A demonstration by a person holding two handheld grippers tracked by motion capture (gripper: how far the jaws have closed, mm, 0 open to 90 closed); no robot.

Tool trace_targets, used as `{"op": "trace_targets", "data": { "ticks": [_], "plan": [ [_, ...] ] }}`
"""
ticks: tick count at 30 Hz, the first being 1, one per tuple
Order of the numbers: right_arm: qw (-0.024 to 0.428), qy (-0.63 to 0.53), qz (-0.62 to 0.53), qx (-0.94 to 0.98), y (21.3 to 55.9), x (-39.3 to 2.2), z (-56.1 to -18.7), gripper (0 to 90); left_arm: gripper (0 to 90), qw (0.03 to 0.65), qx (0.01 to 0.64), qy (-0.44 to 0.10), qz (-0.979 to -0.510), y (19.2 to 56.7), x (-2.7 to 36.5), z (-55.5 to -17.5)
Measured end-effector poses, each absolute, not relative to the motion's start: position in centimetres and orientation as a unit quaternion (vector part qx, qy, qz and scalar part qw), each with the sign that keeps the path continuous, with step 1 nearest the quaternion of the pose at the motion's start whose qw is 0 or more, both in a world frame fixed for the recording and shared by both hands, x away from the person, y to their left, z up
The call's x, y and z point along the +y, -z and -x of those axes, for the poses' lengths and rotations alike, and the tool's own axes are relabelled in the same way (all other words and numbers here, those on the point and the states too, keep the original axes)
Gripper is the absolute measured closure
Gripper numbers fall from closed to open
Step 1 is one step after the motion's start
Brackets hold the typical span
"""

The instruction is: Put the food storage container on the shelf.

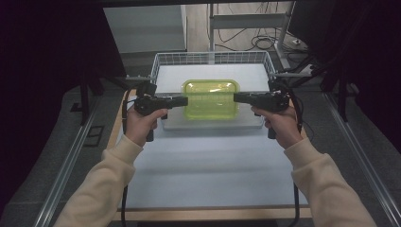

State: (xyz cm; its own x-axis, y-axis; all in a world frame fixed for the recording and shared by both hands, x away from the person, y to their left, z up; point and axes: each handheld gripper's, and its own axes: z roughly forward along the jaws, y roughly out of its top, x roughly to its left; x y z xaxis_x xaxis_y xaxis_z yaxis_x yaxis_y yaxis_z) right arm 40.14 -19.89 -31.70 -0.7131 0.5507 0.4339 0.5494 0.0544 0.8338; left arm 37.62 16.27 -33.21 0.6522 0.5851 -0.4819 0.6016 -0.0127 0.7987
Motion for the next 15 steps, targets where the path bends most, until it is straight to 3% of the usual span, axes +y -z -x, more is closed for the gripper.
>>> {"op": "trace_targets", "data": {
  "ticks": [15],
  "plan": [
    [0.006, -0.577, -0.394, 0.716, 30.5, -19.5, -42.8, 81.0, 81.1, 0.563, 0.423, 0.0, -0.71, 31.9, 16.3, -40.5]
  ]
}}
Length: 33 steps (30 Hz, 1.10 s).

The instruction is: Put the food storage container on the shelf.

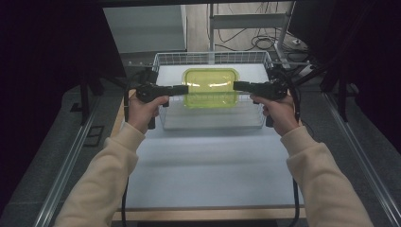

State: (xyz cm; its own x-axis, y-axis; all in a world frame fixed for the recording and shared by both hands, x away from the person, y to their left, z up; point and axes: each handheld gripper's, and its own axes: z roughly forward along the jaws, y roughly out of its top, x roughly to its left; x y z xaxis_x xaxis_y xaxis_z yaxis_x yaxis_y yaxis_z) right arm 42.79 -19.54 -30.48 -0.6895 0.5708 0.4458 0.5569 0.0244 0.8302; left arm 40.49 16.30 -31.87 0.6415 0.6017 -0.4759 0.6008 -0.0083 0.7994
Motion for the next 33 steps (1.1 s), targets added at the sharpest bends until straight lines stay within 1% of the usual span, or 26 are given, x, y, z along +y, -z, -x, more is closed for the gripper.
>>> {"op": "trace_targets", "data": {
  "ticks": [13, 19, 20, 26, 31, 33],
  "plan": [
    [0.004, -0.574, -0.406, 0.712, 29.9, -19.4, -44.9, 81.0, 80.9, 0.559, 0.429, -0.001, -0.709, 31.4, 16.3, -42.7],
    [0.01, -0.565, -0.415, 0.713, 29.6, -19.2, -46.4, 80.9, 80.6, 0.552, 0.438, -0.002, -0.71, 31.5, 16.2, -44.4],
    [0.01, -0.564, -0.418, 0.713, 29.6, -19.2, -46.8, 80.9, 80.5, 0.548, 0.444, 0.003, -0.708, 31.7, 16.1, -45.2],
    [0.01, -0.551, -0.442, 0.708, 30.1, -18.9, -48.7, 80.5, 80.1, 0.538, 0.464, 0.006, -0.704, 32.5, 15.7, -47.1],
    [0.007, -0.546, -0.453, 0.705, 30.4, -19.0, -49.5, 80.4, 80.1, 0.534, 0.466, 0.014, -0.705, 32.8, 15.6, -47.9],
    [0.003, -0.548, -0.456, 0.702, 30.7, -19.1, -49.8, 80.4, 80.1, 0.542, 0.469, 0.022, -0.696, 32.9, 15.6, -48.1]
  ]
}}
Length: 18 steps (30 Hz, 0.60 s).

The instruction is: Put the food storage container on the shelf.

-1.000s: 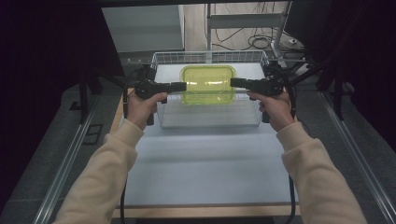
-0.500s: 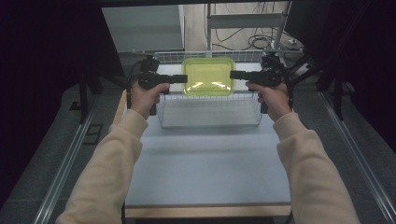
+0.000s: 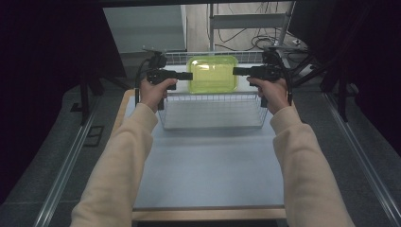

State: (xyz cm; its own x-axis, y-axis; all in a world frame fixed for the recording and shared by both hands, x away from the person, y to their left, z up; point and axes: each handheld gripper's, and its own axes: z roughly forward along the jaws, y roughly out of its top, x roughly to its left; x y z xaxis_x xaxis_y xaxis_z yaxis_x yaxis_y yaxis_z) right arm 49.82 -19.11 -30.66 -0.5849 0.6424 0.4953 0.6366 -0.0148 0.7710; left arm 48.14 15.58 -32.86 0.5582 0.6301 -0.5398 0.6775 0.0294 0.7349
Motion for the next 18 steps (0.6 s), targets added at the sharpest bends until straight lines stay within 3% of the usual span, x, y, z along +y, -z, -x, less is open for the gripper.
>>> {"op": "trace_targets", "data": {
  "ticks": [4, 10, 18],
  "plan": [
    [-0.002, -0.545, -0.467, 0.697, 31.0, -19.3, -50.5, 79.5, 80.0, 0.543, 0.475, 0.051, -0.691, 32.9, 15.8, -48.9],
    [0.006, -0.544, -0.473, 0.693, 31.3, -18.9, -51.1, 76.5, 75.0, 0.538, 0.486, 0.038, -0.688, 32.8, 15.3, -49.5],
    [0.03, -0.526, -0.479, 0.702, 32.2, -18.2, -51.6, 66.0, 67.7, 0.539, 0.499, 0.036, -0.678, 33.6, 15.1, -50.4]
  ]
}}
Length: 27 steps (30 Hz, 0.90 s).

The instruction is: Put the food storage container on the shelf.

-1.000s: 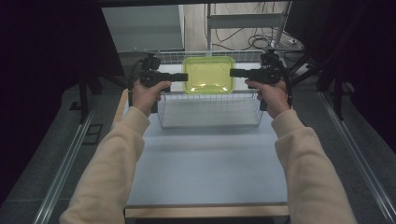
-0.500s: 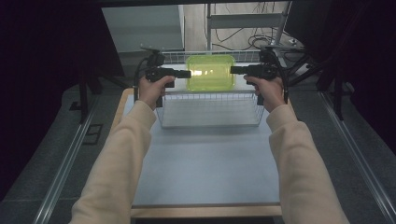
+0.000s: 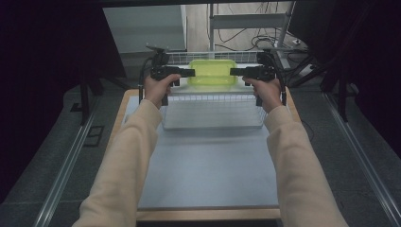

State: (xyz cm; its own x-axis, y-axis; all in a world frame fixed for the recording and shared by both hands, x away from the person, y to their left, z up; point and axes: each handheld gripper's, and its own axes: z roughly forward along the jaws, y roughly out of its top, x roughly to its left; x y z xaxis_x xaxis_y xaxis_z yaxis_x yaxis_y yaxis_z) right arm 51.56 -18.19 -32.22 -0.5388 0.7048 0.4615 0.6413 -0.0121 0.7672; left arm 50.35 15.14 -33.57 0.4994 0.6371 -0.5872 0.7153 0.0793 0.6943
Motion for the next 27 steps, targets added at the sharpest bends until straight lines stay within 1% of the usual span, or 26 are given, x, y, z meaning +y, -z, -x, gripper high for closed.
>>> {"op": "trace_targets", "data": {
  "ticks": [3, 4, 6, 8, 9, 12, 13, 14, 15, 16, 18, 20, 21, 22, 24, 27],
  "plan": [
    [0.034, -0.521, -0.482, 0.704, 32.4, -18.3, -51.7, 61.7, 58.3, 0.545, 0.495, 0.038, -0.676, 33.9, 15.2, -50.5],
    [0.034, -0.521, -0.482, 0.704, 32.4, -18.3, -51.7, 61.7, 55.2, 0.545, 0.495, 0.038, -0.676, 33.9, 15.2, -50.5],
    [0.034, -0.521, -0.483, 0.702, 32.4, -18.3, -51.7, 57.0, 45.5, 0.554, 0.491, 0.035, -0.671, 34.1, 15.2, -50.5],
    [0.038, -0.522, -0.484, 0.701, 32.4, -18.2, -51.6, 50.5, 38.1, 0.56, 0.485, 0.035, -0.67, 34.1, 15.2, -50.5],
    [0.041, -0.523, -0.486, 0.699, 32.3, -18.3, -51.5, 48.7, 33.5, 0.562, 0.485, 0.035, -0.669, 34.1, 15.2, -50.4],
    [0.047, -0.526, -0.485, 0.697, 32.1, -18.3, -51.3, 46.2, 25.9, 0.56, 0.482, 0.03, -0.673, 34.0, 15.2, -50.3],
    [0.057, -0.53, -0.481, 0.696, 31.8, -18.5, -51.0, 42.3, 23.7, 0.564, 0.478, 0.028, -0.672, 33.9, 15.3, -50.1],
    [0.057, -0.53, -0.481, 0.696, 31.8, -18.5, -51.0, 42.3, 22.4, 0.564, 0.478, 0.028, -0.672, 33.9, 15.3, -50.1],
    [0.066, -0.536, -0.476, 0.694, 31.6, -18.7, -50.5, 39.7, 21.4, 0.568, 0.476, 0.022, -0.671, 33.6, 15.5, -49.7],
    [0.066, -0.536, -0.476, 0.694, 31.6, -18.7, -50.5, 39.7, 20.8, 0.568, 0.476, 0.022, -0.671, 33.6, 15.5, -49.7],
    [0.072, -0.543, -0.461, 0.698, 31.3, -19.1, -49.7, 36.9, 19.3, 0.581, 0.464, 0.012, -0.669, 33.2, 16.1, -48.7],
    [0.074, -0.544, -0.456, 0.701, 31.2, -19.2, -49.4, 36.3, 18.8, 0.582, 0.463, 0.004, -0.669, 33.1, 16.2, -48.3],
    [0.077, -0.549, -0.446, 0.703, 31.0, -19.4, -48.5, 35.0, 18.5, 0.589, 0.46, -0.006, -0.664, 32.9, 16.5, -47.3],
    [0.077, -0.549, -0.446, 0.703, 31.0, -19.4, -48.5, 35.0, 18.1, 0.589, 0.46, -0.006, -0.664, 32.9, 16.5, -47.3],
    [0.081, -0.552, -0.432, 0.708, 30.8, -19.6, -47.3, 33.1, 17.8, 0.592, 0.449, -0.02, -0.669, 32.6, 17.1, -45.6],
    [0.084, -0.561, -0.412, 0.713, 30.6, -20.0, -45.7, 32.5, 17.7, 0.602, 0.43, -0.015, -0.672, 32.8, 17.8, -43.8]
  ]
}}
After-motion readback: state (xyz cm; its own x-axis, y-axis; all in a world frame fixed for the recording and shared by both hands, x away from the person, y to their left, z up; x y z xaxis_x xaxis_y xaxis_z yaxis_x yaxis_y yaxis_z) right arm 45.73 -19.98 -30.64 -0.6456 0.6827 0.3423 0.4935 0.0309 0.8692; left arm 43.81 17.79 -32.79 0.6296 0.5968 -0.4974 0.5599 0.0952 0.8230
